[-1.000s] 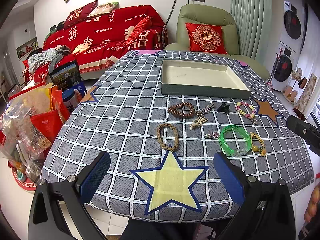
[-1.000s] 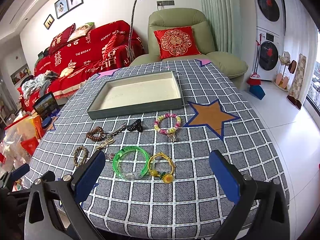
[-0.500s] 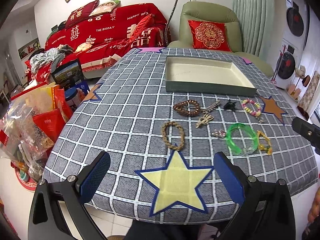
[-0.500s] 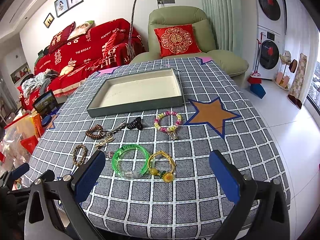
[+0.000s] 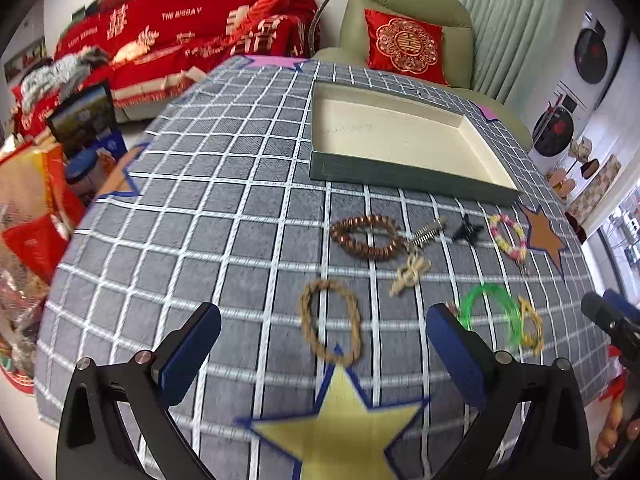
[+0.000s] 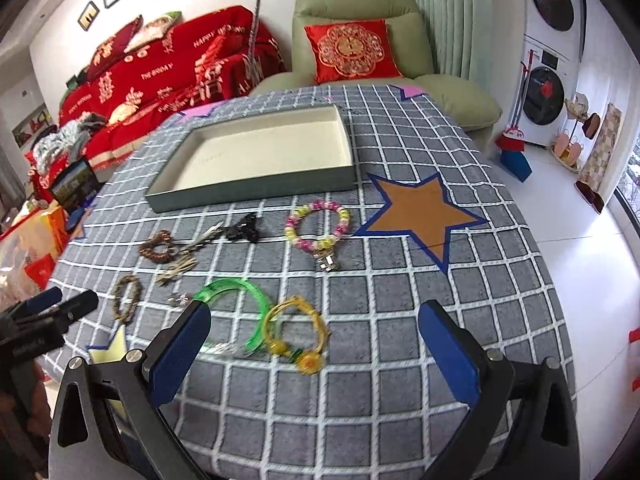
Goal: Organize jewelry
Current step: 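Grasp the brown bead bracelet with the left tool while the right tool grasps the pink-yellow bead bracelet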
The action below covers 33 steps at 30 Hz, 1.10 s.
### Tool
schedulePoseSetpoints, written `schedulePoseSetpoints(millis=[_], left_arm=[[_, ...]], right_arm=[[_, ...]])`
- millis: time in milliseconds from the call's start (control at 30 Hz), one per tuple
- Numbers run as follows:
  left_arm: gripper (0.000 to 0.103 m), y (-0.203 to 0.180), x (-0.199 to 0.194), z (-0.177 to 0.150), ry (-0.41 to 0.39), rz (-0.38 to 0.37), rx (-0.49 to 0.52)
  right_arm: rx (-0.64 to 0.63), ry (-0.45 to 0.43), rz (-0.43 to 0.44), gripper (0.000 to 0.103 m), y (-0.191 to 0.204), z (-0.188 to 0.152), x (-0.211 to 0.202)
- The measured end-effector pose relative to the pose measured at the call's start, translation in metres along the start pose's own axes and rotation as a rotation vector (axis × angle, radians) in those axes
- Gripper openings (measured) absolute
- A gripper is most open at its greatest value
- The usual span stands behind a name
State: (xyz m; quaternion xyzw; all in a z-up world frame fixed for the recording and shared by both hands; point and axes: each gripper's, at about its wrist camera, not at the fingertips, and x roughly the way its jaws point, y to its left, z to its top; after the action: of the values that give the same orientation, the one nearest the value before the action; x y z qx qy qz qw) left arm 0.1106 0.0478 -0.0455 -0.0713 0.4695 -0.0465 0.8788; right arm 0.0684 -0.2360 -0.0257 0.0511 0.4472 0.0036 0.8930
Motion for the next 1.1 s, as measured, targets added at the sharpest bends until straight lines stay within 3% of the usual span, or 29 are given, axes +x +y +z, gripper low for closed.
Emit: schedulePoseSetpoints(millis=[67, 100, 200, 300, 667, 733, 867, 933, 1000, 1100], left_arm=[[0.102, 0.003, 0.012, 0.009, 0.021, -0.014, -0.015], [0.096, 0.005, 0.021, 0.014, 0.042, -0.021, -0.022], [0.096, 0.012, 0.04, 0.023, 0.089, -0.038, -0.067], [0.081, 0.016, 0.054, 0.03, 0.12, -0.051, -0.084], [0.081, 0.006, 0.077, 0.049, 0.139, -0.039, -0.033], [0.075, 0.003, 0.078, 0.051, 0.136, -0.026, -0.018], [0.075, -0.003, 0.081, 0.052, 0.132, 0.0, 0.013], [0.074, -0.005, 0.083, 0.051, 0.127, 0.014, 0.035], [0.065, -0.01, 0.083, 0.05, 0.12, 0.037, 0.069], [0.063, -0.016, 0.085, 0.05, 0.118, 0.048, 0.102]], right_arm=[[0.017, 0.017, -0.005, 0.103, -0.008, 0.009, 0.01], [0.028, 0.017, -0.002, 0.103, -0.01, 0.012, 0.014], [0.05, 0.043, -0.008, 0.103, -0.017, 0.023, 0.028], [0.057, 0.058, -0.02, 0.103, -0.021, 0.031, 0.043], [0.062, 0.126, -0.052, 0.103, -0.024, 0.063, 0.092], [0.052, 0.144, -0.068, 0.096, -0.023, 0.065, 0.101], [0.061, 0.191, -0.066, 0.09, -0.023, 0.066, 0.117], [0.056, 0.208, -0.064, 0.082, -0.02, 0.066, 0.125], [0.034, 0.209, -0.088, 0.08, -0.019, 0.066, 0.127], [-0.004, 0.21, -0.109, 0.078, -0.013, 0.067, 0.13]])
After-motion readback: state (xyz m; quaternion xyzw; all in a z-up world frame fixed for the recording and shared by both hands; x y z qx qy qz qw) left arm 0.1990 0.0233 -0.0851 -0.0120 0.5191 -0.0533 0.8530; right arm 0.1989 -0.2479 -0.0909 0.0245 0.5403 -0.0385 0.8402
